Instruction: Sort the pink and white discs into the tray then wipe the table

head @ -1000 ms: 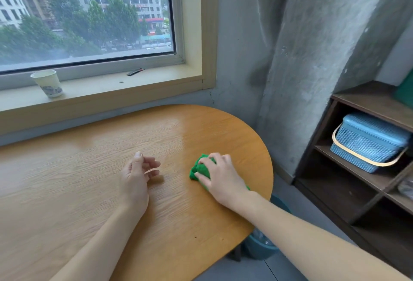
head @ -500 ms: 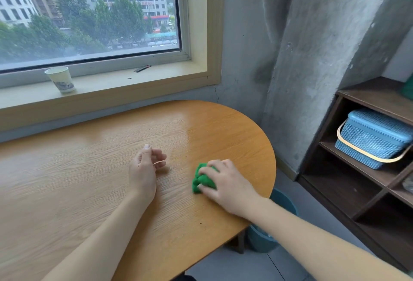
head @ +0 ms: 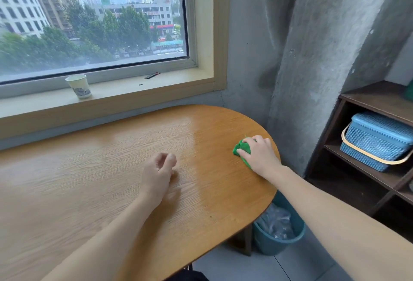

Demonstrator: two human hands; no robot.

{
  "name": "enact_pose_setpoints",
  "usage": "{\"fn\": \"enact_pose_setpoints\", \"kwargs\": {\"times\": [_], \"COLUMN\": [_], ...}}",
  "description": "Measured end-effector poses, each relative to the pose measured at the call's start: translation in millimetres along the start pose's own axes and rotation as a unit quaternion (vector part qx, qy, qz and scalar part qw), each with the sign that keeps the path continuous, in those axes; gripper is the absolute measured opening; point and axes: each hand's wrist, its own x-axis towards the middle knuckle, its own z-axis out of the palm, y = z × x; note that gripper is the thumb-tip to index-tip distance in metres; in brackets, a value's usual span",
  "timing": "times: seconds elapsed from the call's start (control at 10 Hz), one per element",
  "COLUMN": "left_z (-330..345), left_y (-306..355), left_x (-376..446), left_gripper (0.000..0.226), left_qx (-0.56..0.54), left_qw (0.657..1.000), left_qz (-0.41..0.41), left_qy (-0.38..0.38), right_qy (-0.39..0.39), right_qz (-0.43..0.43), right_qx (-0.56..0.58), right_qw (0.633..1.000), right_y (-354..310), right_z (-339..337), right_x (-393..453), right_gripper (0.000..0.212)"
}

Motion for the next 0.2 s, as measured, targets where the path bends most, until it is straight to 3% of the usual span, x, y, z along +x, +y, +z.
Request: {"fn": "enact_pose_setpoints", "kwargs": {"times": [0.1, 0.2], "left_z": [-13.7, -28.6], "left_y": [10.2, 15.5], "left_x": [-11.6, -15.4], "left_gripper": [0.007, 0.008], "left_qx": [0.115, 0.153], "left_qw": [0.990, 0.985], "left_qz": [0.067, 0.072], "left_qy": [-0.036, -0.041], "right_qy": [-0.022, 0.006], "right_qz": [-0.028, -0.076], "right_qx": [0.014, -0.019], "right_qw": [0.999, 0.997], "right_y": [-22.3, -48.8], "right_z": [-1.3, -4.2], "right_x": [-3.1, -9.2], "right_gripper": [0.055, 0.057]}}
